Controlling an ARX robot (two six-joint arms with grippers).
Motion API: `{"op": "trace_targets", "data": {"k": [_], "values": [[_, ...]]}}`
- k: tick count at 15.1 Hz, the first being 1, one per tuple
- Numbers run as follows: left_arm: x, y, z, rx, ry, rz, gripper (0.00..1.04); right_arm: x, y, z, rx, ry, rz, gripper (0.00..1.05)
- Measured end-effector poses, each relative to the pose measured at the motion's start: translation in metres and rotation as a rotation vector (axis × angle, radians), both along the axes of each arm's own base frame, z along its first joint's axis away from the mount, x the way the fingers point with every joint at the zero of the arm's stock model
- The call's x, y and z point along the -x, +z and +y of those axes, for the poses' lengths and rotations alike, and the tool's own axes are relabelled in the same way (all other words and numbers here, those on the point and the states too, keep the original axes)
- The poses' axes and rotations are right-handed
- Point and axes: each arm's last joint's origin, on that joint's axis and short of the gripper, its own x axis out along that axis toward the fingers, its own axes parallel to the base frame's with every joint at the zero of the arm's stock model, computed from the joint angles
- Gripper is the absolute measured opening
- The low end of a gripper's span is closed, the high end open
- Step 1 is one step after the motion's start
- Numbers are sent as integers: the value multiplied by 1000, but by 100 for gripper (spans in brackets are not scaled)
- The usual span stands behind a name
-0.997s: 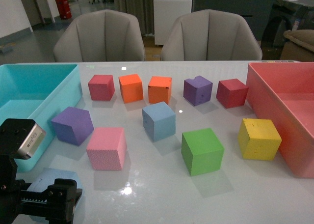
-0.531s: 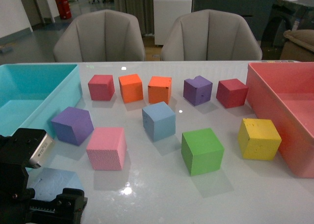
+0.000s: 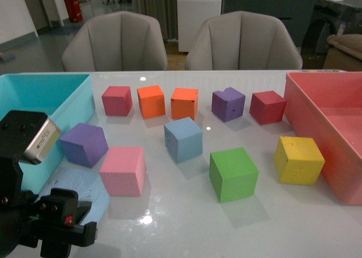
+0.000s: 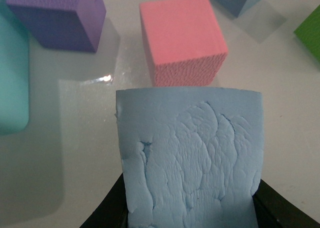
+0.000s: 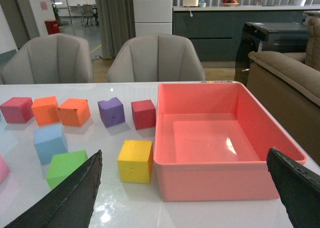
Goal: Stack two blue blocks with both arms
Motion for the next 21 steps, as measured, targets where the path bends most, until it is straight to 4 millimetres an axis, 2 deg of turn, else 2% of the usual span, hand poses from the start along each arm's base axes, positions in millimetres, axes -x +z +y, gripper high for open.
{"op": "trace_targets", "data": {"k": [1, 3, 4, 6, 10, 12, 15, 21], "values": [[-19, 32, -31, 20, -21, -53, 41, 0, 0, 0, 0, 0, 0, 98], [-36, 49, -69, 36, -64, -70, 41, 0, 0, 0, 0, 0, 0, 98], [-49, 55, -92, 45, -81, -59, 41, 0, 0, 0, 0, 0, 0, 98], [-69, 59, -121, 41, -82, -39, 41, 0, 0, 0, 0, 0, 0, 98], [-120, 68, -160, 14, -42, -29, 41, 0, 0, 0, 0, 0, 0, 98], [-140, 65, -166, 1, -22, -5, 41, 0, 0, 0, 0, 0, 0, 98], [-166, 60, -162, -1, 29, 12, 40, 0, 0, 0, 0, 0, 0, 98], [-180, 44, -161, -14, 50, 48, 40, 0, 0, 0, 0, 0, 0, 98]]}}
